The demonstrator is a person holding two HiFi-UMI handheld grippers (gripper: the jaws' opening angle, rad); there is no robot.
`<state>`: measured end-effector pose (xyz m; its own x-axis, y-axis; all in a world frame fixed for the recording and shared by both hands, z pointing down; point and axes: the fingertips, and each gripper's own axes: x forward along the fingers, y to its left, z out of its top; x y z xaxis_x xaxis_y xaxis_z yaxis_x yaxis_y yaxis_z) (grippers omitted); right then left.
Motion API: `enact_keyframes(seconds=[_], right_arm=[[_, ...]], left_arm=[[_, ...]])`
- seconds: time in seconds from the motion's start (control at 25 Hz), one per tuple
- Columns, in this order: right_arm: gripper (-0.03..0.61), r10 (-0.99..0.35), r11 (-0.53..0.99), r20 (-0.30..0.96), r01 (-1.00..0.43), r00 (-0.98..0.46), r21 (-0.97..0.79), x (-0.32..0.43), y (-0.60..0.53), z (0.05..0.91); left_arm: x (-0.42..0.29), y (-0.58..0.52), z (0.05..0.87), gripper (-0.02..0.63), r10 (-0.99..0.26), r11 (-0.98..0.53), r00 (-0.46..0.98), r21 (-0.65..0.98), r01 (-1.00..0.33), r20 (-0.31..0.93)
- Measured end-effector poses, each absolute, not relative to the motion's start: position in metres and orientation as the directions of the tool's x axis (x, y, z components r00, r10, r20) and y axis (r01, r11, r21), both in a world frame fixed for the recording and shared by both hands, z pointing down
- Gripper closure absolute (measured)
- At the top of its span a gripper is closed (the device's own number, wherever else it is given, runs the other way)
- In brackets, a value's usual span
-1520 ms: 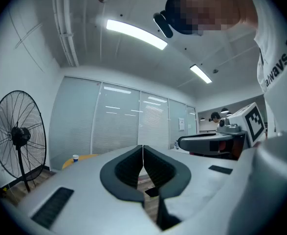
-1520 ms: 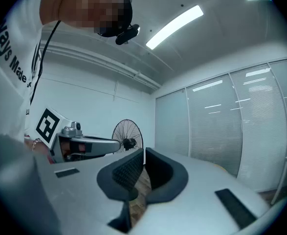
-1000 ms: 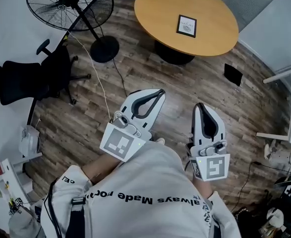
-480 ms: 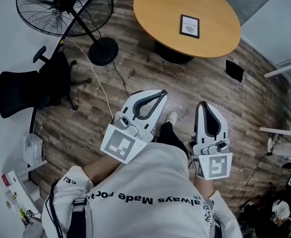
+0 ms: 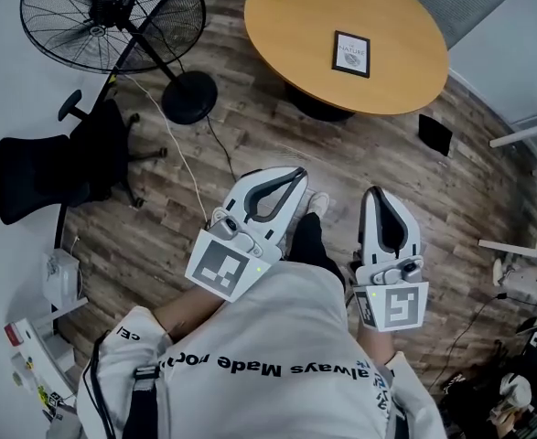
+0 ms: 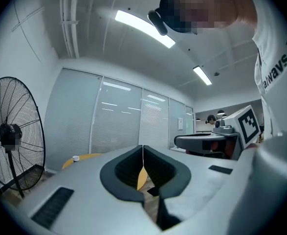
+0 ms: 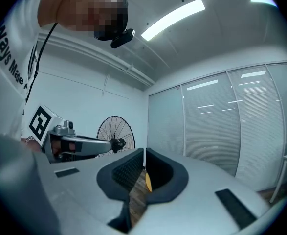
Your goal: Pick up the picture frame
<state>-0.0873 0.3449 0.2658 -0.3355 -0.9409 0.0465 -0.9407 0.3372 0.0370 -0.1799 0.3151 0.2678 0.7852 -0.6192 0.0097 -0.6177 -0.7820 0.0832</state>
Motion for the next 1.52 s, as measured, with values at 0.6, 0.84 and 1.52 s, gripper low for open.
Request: enact_keyframes(seconds=[0.6,0.84,1.52], right_arm=[[0.541,-0.947,0.320,0.039,-0.947,-0.319,0.018,0.006,0.249,0.264],[0.541,-0.947,0.318,0.038,-0.948,-0.318,0.011,0.057,0.206,0.265],[0.541,-0.933,0.359,0.025,-0.933,-0.358,0.016,0.151,0.126,0.269]], left_arm=[[-0.089,0.217,0.262,0.586,-0.611,-0.789,0.791,0.059,-0.612,0.035],[-0.043,0.173,0.264,0.586,-0.629,-0.773,0.776,0.059,-0.631,0.048],[0.046,0.090,0.269,0.586,-0.687,-0.724,0.725,0.043,-0.689,0.046]])
